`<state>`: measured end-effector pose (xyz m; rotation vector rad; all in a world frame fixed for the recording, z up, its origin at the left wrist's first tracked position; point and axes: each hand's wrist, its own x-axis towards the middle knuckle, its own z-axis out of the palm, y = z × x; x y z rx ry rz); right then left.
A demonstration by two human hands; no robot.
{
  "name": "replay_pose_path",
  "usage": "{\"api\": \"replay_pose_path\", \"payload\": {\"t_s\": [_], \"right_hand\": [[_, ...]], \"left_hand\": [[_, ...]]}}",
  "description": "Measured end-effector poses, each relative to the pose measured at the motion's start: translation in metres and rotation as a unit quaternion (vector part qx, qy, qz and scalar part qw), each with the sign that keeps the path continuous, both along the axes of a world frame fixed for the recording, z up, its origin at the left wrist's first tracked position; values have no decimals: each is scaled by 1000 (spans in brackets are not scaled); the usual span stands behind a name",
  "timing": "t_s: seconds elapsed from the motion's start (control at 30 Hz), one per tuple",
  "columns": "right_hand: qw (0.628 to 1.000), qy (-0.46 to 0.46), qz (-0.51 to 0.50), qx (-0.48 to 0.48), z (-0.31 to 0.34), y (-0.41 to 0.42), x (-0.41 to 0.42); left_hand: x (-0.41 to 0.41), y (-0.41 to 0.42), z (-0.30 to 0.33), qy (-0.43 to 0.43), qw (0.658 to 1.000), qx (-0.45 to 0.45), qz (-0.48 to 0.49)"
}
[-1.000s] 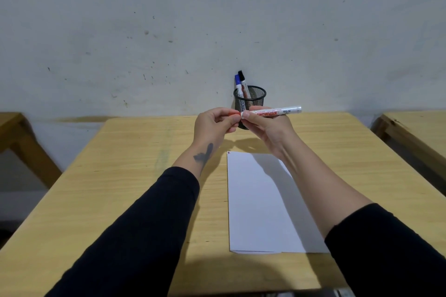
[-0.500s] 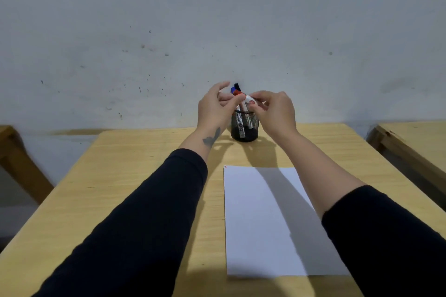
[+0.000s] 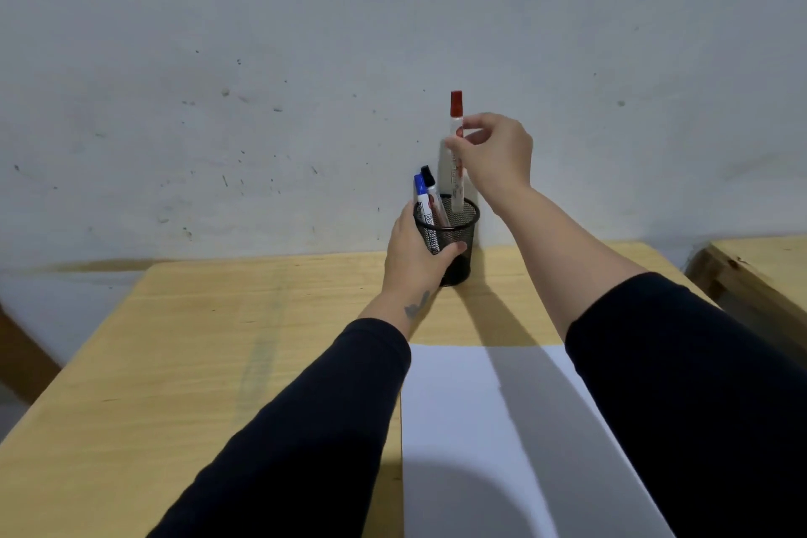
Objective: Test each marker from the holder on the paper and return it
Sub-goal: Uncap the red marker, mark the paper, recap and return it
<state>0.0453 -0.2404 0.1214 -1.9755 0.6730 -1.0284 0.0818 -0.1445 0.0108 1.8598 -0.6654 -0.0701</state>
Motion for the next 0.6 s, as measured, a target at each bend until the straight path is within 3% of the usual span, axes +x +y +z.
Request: {"api": "replay_pose_path", "payload": {"t_s": [0.17, 0.27, 0.4, 0.5, 0.6], "right_hand": [[983, 173, -23, -47, -38, 1, 9], [967, 233, -35, -98, -46, 4, 16], [960, 238, -50, -138, -45, 8, 17], [973, 189, -52, -123, -42, 8, 17], [971, 221, -8, -89, -42, 8, 19]], "left_hand": [[4, -2, -9, 1, 999, -48, -7], [4, -3, -11, 8, 998, -55, -9], [5, -3, -11, 22, 998, -64, -9], [5, -2, -11, 27, 998, -65, -10], [5, -3, -12, 32, 998, -62, -9]]}}
